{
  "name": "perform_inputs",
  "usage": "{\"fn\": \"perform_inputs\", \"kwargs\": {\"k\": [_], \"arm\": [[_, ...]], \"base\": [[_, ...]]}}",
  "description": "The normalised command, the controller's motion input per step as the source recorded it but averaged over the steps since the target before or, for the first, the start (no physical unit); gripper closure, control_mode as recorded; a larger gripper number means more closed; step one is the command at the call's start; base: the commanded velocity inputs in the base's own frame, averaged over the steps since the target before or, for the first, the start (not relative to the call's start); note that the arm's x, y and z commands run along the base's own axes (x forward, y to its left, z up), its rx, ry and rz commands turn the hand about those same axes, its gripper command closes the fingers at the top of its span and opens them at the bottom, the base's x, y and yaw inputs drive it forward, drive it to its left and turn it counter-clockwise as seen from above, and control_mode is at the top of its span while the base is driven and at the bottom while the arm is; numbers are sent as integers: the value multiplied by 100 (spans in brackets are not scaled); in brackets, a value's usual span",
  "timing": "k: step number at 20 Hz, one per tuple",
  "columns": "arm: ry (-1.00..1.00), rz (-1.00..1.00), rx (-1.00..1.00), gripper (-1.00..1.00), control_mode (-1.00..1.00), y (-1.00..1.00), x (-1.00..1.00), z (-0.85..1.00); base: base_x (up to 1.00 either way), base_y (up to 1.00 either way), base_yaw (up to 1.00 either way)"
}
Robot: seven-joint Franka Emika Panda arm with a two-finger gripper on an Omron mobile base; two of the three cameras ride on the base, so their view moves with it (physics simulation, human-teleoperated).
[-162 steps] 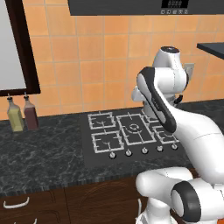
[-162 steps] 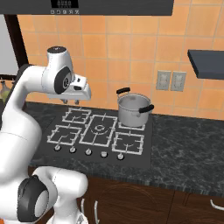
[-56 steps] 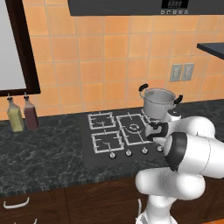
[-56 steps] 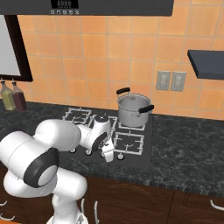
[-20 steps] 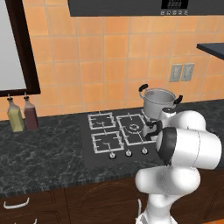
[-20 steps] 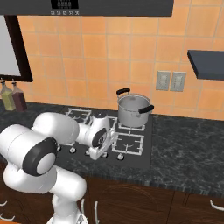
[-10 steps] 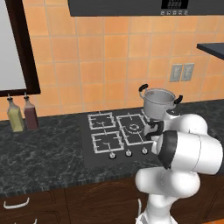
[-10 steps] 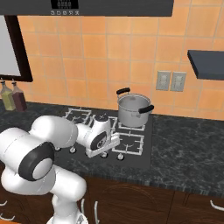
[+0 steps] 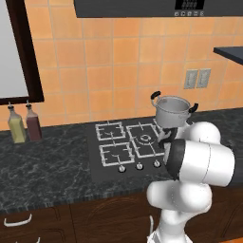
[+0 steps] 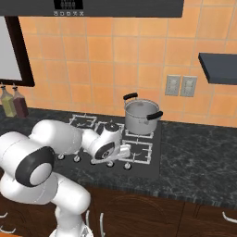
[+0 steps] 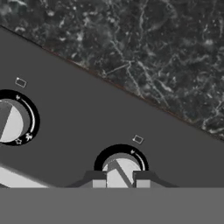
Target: Turn off the rear right burner of the stove.
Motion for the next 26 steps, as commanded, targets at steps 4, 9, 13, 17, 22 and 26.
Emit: {"fn": "perform_inputs", "kwargs": {"k": [4, 9, 13, 17, 22, 26], "arm": [[0, -65, 15, 100, -100, 0, 0, -1], [0, -73, 11, 100, -100, 22, 0, -9], [-2, -78, 8, 100, -100, 43, 7, -10], [-6, -78, 12, 100, -100, 55, 31, -13], [-8, -79, 13, 100, -100, 48, 50, -6], [-3, -81, 14, 100, -100, 44, 42, -5]], "base": [[0, 0, 0], [0, 0, 0], [0, 0, 0], [0, 0, 0], [0, 0, 0], [0, 0, 0]]}}
